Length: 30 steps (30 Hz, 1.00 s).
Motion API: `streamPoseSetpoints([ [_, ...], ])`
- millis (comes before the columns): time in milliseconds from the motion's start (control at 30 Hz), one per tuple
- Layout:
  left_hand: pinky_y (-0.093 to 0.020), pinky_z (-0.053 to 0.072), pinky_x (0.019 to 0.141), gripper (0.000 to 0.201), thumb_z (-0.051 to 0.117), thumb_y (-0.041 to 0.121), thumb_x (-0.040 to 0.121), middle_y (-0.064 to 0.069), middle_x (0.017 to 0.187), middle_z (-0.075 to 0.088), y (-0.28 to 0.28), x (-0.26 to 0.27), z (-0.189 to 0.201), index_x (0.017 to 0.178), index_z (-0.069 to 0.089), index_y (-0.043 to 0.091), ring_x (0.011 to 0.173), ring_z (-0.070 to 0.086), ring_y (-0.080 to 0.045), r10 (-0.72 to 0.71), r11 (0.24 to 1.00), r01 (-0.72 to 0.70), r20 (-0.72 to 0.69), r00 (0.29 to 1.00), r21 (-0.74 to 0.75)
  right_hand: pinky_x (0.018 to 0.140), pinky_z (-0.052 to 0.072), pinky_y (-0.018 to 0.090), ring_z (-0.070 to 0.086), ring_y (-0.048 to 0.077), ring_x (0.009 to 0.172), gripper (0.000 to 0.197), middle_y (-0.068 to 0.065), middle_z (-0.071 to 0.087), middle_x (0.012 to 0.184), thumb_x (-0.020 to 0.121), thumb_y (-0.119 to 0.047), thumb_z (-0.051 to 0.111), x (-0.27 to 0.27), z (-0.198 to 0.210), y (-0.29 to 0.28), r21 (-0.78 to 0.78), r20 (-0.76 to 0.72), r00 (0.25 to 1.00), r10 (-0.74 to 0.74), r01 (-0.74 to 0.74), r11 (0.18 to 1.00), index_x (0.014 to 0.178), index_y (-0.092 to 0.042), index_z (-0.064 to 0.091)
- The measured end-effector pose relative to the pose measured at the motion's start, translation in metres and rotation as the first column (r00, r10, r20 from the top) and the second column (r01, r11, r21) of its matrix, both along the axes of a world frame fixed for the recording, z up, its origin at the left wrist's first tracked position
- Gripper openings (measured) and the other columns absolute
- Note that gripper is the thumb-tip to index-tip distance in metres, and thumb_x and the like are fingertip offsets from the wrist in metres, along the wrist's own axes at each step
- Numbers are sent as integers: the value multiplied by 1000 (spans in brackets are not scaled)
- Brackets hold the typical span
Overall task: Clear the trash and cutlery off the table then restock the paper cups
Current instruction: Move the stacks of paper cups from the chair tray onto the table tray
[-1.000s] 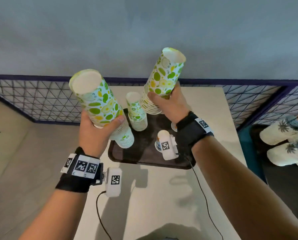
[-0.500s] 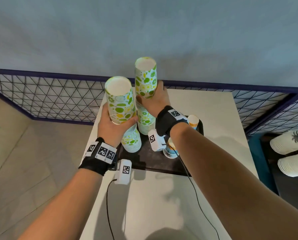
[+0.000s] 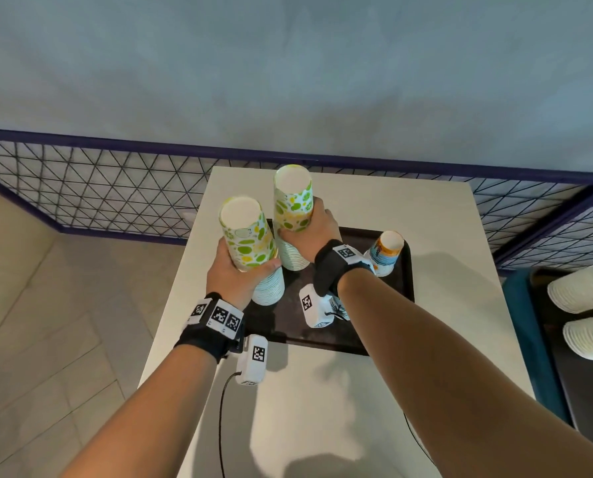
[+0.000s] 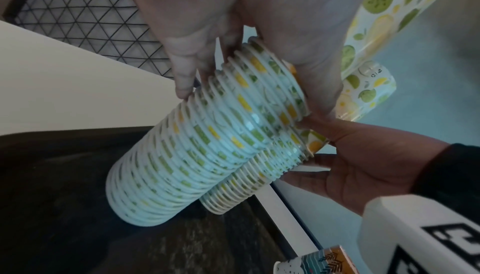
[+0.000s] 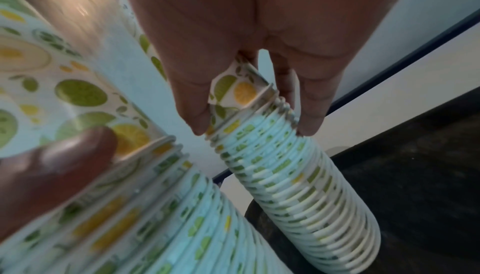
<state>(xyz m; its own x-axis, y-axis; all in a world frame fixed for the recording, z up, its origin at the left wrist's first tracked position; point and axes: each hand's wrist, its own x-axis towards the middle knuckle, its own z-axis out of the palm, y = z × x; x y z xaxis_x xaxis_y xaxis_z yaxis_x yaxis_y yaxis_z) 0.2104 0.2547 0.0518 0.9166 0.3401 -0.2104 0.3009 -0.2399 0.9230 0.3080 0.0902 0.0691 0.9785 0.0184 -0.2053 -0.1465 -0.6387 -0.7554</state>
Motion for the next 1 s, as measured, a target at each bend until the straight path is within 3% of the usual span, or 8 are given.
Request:
streamPoseSetpoints([
  [233,-35,49,100,104,99,40,57,10,134,62,-4,-6,5,143,42,30,120,61,-15,-2,998,3,-21,1000,62,95,49,36,54,32,127,96,14,46,144,80,-41,80,-5,15,-1,3,-56,998,4,-4,1000,153,-19,23],
  [333,-42,46,110,117,99,40,58,1,149,51,-3,-27,5,152,32,25,133,52,-18,40,997,-37,-35,999,71,101,44,33,46,32,136,92,14,37,152,85,-29,76,-21,35,-11,33,-2,1000,-10,10,999,155,-14,19],
  [467,-46,50,101,86,98,40,60,-6,129,48,-13,-72,5,125,45,17,119,54,-28,172,965,-155,-67,983,211,98,48,27,53,23,124,67,6,41,145,87,-19,70,-61,55,-47,148,145,988,-59,38,988,145,-16,38],
  [533,-43,50,90,70,95,43,63,-3,114,47,-24,-96,5,108,47,19,105,54,-27,115,949,-81,-95,989,305,92,55,29,58,20,110,51,2,45,132,84,-20,68,-87,56,-75,193,216,971,-107,65,979,132,-19,51],
  [600,-44,51,85,56,91,46,68,0,105,47,-39,-118,2,97,48,23,97,53,-23,31,938,17,-133,991,346,81,52,18,60,21,98,36,1,48,120,80,-19,66,-114,51,-110,194,302,944,-136,79,978,116,-17,60],
  [667,-46,53,83,47,88,43,72,4,101,47,-59,-133,-3,91,48,28,93,54,-18,-61,937,98,-117,991,337,76,53,23,60,22,95,28,0,48,116,78,-14,67,-138,42,-152,167,327,928,-180,130,977,106,-16,63],
  [767,-43,55,77,40,84,42,76,8,98,49,-98,-136,-5,91,48,33,89,56,-14,-242,900,254,-77,967,354,69,56,36,61,20,91,23,-1,49,112,81,-12,71,-170,27,-222,106,306,907,-291,271,957,99,-21,61],
  [1000,-26,53,70,33,81,38,82,11,94,54,-235,-112,23,98,53,33,81,58,-7,-548,778,502,17,836,377,79,48,35,52,26,87,27,11,49,106,80,-5,75,-238,-6,-398,-50,192,778,-598,616,786,97,-12,54],
])
